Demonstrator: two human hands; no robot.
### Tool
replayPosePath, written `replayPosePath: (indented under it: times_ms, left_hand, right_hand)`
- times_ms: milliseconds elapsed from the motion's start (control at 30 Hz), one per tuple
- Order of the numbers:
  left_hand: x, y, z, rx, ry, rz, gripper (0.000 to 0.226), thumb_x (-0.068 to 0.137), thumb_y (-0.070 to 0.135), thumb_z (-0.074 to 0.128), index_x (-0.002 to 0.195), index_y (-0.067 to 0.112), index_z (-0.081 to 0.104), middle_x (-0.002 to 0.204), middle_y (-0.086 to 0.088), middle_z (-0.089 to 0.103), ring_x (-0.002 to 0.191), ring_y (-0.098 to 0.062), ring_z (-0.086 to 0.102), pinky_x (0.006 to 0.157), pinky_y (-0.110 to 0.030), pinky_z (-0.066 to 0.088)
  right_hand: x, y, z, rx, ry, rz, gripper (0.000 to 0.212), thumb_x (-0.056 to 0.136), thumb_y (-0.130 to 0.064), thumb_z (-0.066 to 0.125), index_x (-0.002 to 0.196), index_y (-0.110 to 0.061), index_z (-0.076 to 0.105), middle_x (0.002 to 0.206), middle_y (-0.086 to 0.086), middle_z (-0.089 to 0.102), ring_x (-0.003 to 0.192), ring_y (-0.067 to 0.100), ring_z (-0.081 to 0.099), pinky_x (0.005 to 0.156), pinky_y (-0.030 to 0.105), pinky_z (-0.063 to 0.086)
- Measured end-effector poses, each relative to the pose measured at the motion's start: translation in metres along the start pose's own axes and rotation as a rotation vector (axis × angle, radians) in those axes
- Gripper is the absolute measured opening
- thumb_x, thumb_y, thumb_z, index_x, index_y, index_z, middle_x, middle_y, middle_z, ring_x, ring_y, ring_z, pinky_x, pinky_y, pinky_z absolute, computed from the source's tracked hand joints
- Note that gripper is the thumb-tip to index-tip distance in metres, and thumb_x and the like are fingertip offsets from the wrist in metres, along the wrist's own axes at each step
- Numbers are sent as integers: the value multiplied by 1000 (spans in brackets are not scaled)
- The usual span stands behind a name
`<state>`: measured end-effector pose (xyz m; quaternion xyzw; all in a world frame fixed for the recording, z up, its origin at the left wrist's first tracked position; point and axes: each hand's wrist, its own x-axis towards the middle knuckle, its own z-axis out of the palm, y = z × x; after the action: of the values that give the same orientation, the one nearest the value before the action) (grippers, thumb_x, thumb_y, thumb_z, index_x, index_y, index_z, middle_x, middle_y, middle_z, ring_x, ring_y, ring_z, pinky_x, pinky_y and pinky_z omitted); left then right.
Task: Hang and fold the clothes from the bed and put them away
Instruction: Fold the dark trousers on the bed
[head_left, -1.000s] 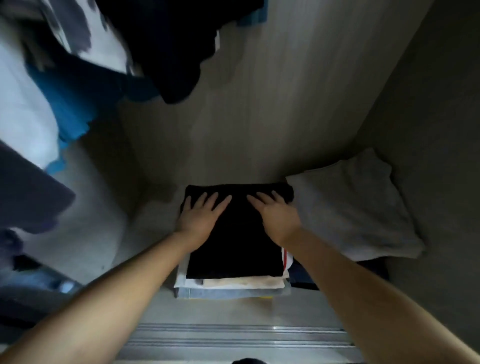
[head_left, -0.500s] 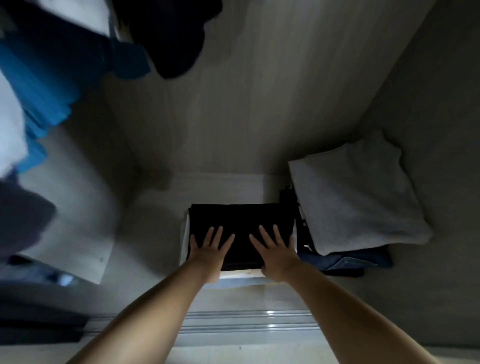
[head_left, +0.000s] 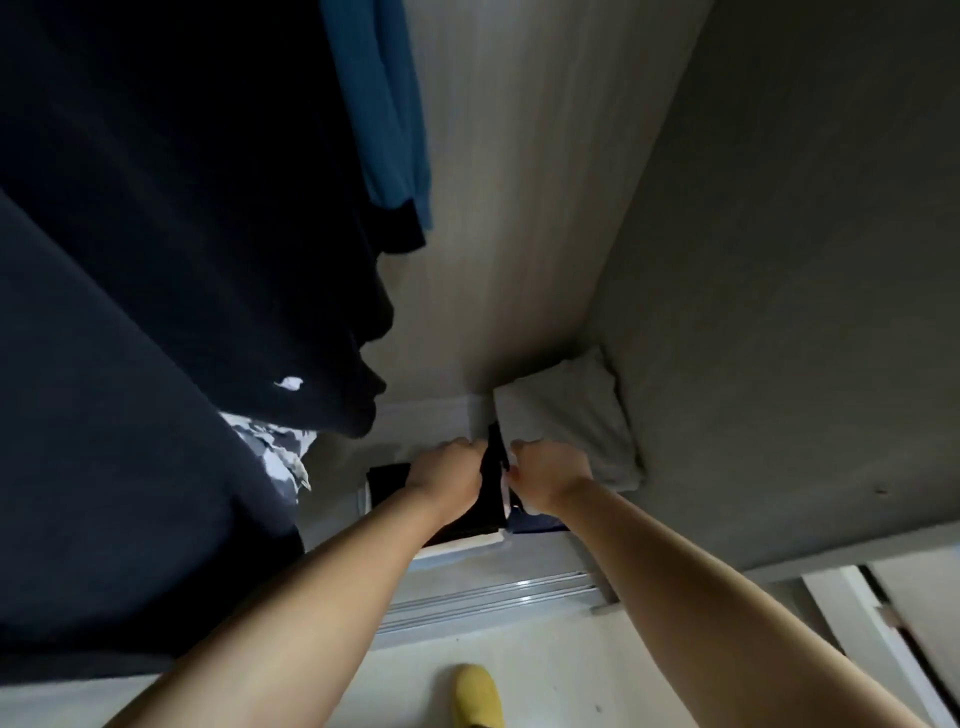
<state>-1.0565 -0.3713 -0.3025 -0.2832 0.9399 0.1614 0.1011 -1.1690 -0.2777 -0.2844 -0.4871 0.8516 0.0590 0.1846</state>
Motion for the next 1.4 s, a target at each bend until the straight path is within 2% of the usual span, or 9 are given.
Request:
replayPosePath:
  times_ms: [233,500,633,700,800,900,1067,1233,1400]
  left_hand:
    - [-79,49,-110,-24,107,50,26,94,18,43,116,19,57,111,-14,64,94,-34,62,70,-33,45]
    - [-164,148,-171,171,88,262,40,94,13,35,132,23,44,120,-9,58,101,-31,58,72,-32,41]
    - [-184,220,-183,202,83,386,45,95,12,33,137,26,40,121,-6,57,101,-28,56,75,-32,41]
    - [-192,259,-181,212,77,477,43,94,13,33,135,24,41,123,-8,58,102,-30,57,79,-35,45]
    - [-206,328,-171,245,83,626,41,93,16,35,133,22,44,130,-9,56,110,-34,56,84,-38,46]
    - [-220,407,-151,267,64,753,39,92,17,38,131,20,45,127,-11,56,109,-34,56,82,-39,47]
    - [-259,561,-89,265,-16,910,46,93,17,39,139,20,39,129,-13,57,112,-32,56,78,-35,41]
    - [-297,670,-36,243,-85,1051,47,97,21,36,144,21,33,127,-9,58,110,-30,56,83,-40,49]
    - [-312,759,-6,236,-152,1091,48,99,21,35,147,21,31,121,-7,60,96,-26,60,71,-38,50]
  right_hand:
    - [-117,15,-103,-18,113,115,33,96,-32,42,120,-20,61,119,8,63,107,29,60,71,28,39]
    - [-270,49,-147,-59,214,289,35,96,-32,38,114,-18,64,115,8,65,103,32,63,69,30,41]
    - [-346,98,-146,-16,199,455,35,95,-30,42,120,-17,62,122,7,63,111,31,60,82,36,49]
    - [-384,123,-140,41,212,548,36,93,-29,44,122,-17,61,124,6,62,112,30,60,85,36,48]
    - [-441,162,-129,45,218,626,33,91,-25,44,116,-14,61,119,8,64,107,31,61,71,32,41]
    - [-508,206,-112,64,181,715,28,93,-25,45,114,-15,60,115,6,63,105,29,60,69,31,39]
    - [-636,296,-66,155,145,911,23,95,-19,38,104,-14,59,94,1,61,76,21,54,55,26,40]
    - [-735,376,-29,110,17,1031,25,101,-18,37,111,-10,58,104,3,60,84,20,60,57,26,47]
    - [-800,445,1,191,42,1140,30,98,-16,34,115,-13,59,114,3,64,86,20,61,56,27,46]
